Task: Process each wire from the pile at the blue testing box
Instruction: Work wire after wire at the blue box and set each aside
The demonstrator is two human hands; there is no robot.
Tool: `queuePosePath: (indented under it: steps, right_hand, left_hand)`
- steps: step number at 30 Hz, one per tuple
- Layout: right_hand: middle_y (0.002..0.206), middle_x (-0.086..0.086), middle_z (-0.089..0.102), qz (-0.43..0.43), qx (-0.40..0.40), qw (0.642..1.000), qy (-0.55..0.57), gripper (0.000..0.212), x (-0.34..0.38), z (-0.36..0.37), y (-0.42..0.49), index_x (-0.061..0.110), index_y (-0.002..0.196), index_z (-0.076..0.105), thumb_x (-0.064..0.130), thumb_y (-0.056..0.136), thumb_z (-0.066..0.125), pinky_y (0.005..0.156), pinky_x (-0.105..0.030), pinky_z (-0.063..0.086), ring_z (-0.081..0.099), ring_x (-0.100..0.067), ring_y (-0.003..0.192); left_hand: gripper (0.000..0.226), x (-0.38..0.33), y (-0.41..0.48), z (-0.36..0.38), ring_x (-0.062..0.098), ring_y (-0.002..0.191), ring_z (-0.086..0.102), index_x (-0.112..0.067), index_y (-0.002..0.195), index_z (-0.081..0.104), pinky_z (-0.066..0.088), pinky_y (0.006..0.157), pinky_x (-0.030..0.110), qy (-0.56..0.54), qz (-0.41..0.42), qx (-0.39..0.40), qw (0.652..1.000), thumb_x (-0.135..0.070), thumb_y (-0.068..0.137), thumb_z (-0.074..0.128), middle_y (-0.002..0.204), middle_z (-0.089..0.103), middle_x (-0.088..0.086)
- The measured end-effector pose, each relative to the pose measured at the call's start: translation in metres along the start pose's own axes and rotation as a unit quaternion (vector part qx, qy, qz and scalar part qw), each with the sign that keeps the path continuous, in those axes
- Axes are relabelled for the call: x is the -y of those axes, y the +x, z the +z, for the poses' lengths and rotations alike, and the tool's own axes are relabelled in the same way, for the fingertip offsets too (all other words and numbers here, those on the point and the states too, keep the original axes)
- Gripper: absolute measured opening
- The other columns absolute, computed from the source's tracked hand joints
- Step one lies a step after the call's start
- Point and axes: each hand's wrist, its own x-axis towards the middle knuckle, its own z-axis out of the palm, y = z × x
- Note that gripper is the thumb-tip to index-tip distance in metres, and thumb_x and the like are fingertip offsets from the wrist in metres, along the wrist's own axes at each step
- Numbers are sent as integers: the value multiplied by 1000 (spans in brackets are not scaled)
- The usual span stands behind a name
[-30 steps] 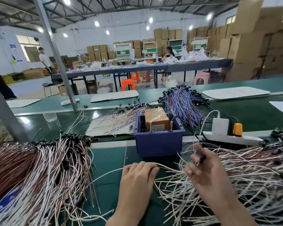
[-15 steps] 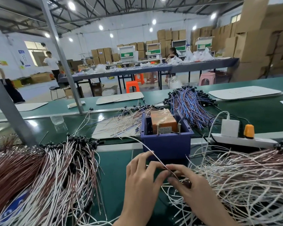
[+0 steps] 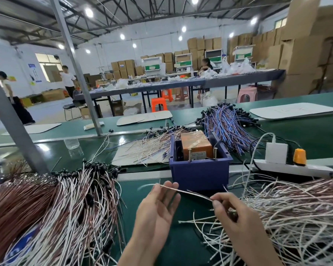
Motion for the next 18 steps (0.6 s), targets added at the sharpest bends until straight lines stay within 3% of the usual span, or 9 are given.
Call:
queuePosePath:
  steps: [2,5,8,11,16,18]
  right_hand:
    - [79,13,62,9,-8,999,30,15,1,0,-1,57,97,60,44,94,56,48,-13,35,47,-4,47]
    - [65,15,57,22,-42,997,65,21,3,-2,0,62,104,62,55,87,52,47,-13,33,41,-4,45]
    - [47,8,43,38,-53,995,78,25,2,-4,-1,68,110,59,59,91,45,43,-14,28,32,-5,39]
    - [50,4,27,69,-53,991,105,31,2,-4,-1,69,115,57,63,93,36,41,-22,26,27,-8,42]
    - [67,6,42,112,-70,979,153,40,-2,-2,3,45,128,58,52,101,30,52,-18,36,37,-9,56]
    - [69,18,50,117,-73,979,152,56,-7,-2,4,22,126,65,55,96,31,53,-16,37,36,-10,56]
  left_hand:
    - [17,-2,0,-2,21,78,75,-9,100,63,61,71,36,-16,-8,3,1000,-20,103,50,79,70,5]
    - [22,0,1,-2,19,70,72,-11,112,66,60,60,31,13,1,-3,1000,-19,105,47,73,66,1]
    - [26,5,2,-3,13,60,65,-13,119,66,52,51,23,106,37,2,994,-14,105,44,71,63,-2]
    - [26,11,0,-2,11,54,56,-18,121,65,43,47,19,232,121,19,965,-11,105,45,73,63,-1]
    - [32,21,-8,2,17,54,57,-34,107,66,42,47,24,321,213,57,921,-11,106,43,76,65,2]
    - [33,21,-10,3,18,55,58,-36,99,68,42,47,24,322,228,50,917,-15,106,43,74,65,1]
